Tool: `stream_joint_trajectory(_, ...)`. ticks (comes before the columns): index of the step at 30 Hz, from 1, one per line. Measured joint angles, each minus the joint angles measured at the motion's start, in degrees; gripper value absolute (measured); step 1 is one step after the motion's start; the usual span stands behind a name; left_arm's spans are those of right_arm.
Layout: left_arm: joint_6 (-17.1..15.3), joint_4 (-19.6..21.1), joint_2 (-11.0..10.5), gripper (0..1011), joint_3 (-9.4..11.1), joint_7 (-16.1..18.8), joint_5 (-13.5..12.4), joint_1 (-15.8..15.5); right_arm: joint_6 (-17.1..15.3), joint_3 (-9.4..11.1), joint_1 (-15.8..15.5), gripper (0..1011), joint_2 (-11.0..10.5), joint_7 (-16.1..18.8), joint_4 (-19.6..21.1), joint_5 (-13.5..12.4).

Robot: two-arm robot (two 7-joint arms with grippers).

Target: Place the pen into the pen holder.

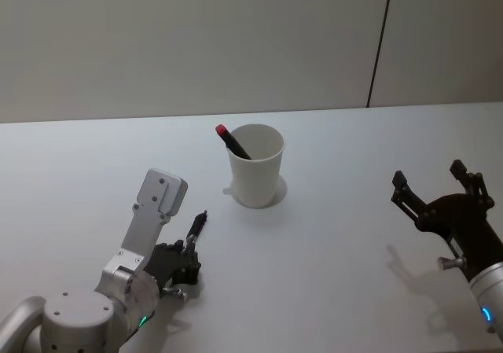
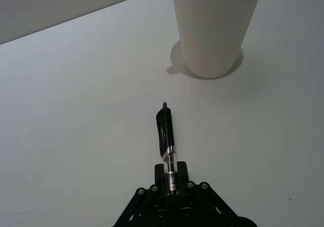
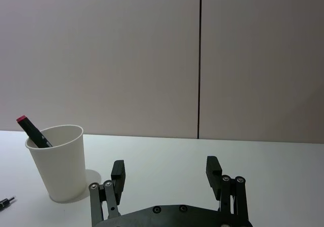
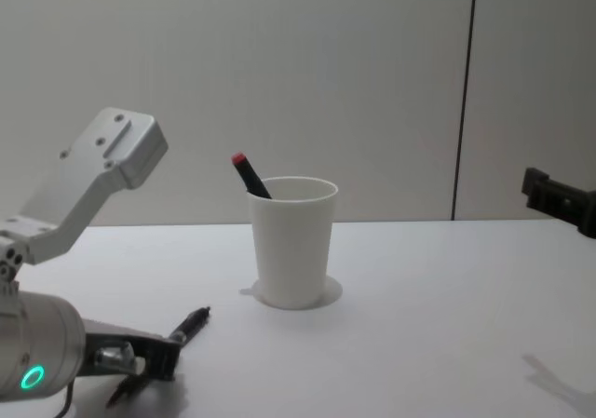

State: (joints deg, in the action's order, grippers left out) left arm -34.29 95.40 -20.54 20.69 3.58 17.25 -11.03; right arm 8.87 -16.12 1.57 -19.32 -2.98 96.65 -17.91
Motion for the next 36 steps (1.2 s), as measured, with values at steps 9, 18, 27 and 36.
stream_joint_trajectory(9, 2.38, 0.87, -0.09, 144, -0.46, 0.09, -0.85, 0.13, 0.0, 0.0, 0.0, 1002, 0.0, 0.0, 0.0, 0.0)
stream_joint_trajectory(18, 6.88, 2.49, -0.72, 144, -1.65, 1.19, -1.62, 0.35, 0.0, 0.0, 0.0, 1002, 0.0, 0.0, 0.0, 0.0)
stream_joint_trajectory(27, 12.68, 3.62, -1.11, 144, -2.91, 3.2, -2.48, 0.48, 0.0, 0.0, 0.0, 1002, 0.0, 0.0, 0.0, 0.0)
stream_joint_trajectory(36, 19.49, 3.77, -1.08, 144, -3.67, 3.89, -3.75, 0.57, 0.0, 0.0, 0.0, 1002, 0.0, 0.0, 0.0, 0.0)
